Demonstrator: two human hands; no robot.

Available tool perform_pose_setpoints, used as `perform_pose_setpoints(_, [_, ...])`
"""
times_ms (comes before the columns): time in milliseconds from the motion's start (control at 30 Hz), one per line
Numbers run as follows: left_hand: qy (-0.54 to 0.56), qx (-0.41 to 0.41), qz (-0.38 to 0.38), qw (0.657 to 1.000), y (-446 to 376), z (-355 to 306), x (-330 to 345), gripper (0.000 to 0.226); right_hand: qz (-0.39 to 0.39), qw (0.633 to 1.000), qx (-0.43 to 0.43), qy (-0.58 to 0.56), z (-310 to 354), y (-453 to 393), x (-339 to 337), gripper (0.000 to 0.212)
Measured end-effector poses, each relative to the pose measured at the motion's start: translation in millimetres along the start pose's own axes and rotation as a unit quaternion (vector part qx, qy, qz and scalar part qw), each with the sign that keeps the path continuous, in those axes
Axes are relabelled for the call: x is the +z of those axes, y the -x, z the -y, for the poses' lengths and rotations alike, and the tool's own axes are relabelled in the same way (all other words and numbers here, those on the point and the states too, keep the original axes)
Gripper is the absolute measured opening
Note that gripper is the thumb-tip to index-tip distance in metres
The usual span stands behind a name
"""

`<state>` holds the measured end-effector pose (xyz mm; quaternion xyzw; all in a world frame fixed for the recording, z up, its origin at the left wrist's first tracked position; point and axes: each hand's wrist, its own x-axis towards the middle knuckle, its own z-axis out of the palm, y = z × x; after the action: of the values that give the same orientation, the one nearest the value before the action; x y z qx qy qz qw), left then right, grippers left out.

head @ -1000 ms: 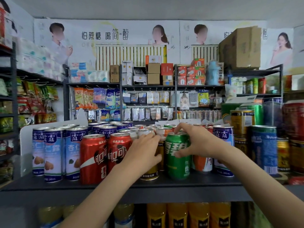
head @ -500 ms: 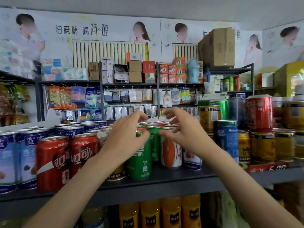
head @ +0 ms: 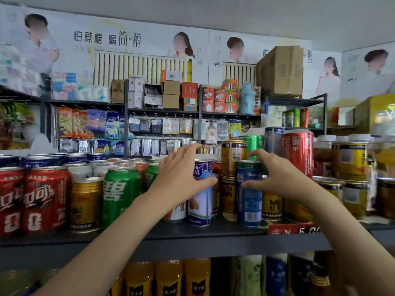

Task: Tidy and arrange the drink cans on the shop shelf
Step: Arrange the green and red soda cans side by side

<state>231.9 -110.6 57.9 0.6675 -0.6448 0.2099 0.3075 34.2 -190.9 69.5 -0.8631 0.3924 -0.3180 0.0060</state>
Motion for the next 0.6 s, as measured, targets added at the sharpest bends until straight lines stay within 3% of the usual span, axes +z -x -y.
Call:
perform_pose_setpoints(100, [-0.028, -0.047, 0.019, 0.998, -11, -5, 21, 0.084, -0.011, 0.999, -0.023, -0.032, -11, 1, 14, 0.070])
perform_pose_setpoints(233, [-0.059, -0.046, -0.049, 0.996, -11, -11, 32, 0.060, -0.115, 0.988, -0.049, -0.095, -20, 2, 29, 0.058])
perform_pose_setpoints(333, [-0.049, -0.042, -0.053, 0.996, -9, -13, 28, 0.053, -0.105, 0.980, -0.057, -0.158, -20, 0, 28, 0.055])
perform_pose_setpoints(467, [-0.029, -0.033, -0.091, 0.995, -4, -10, 7, 0.044, -0.092, 0.977, -0.066, -0.179, -13, -4, 30, 0.056])
perform_pose_setpoints(600, [-0.005, -0.033, -0.080, 0.996, 4, 4, -18, 0.041, -0.080, 0.974, -0.068, -0.202, 2, -6, 35, 0.056])
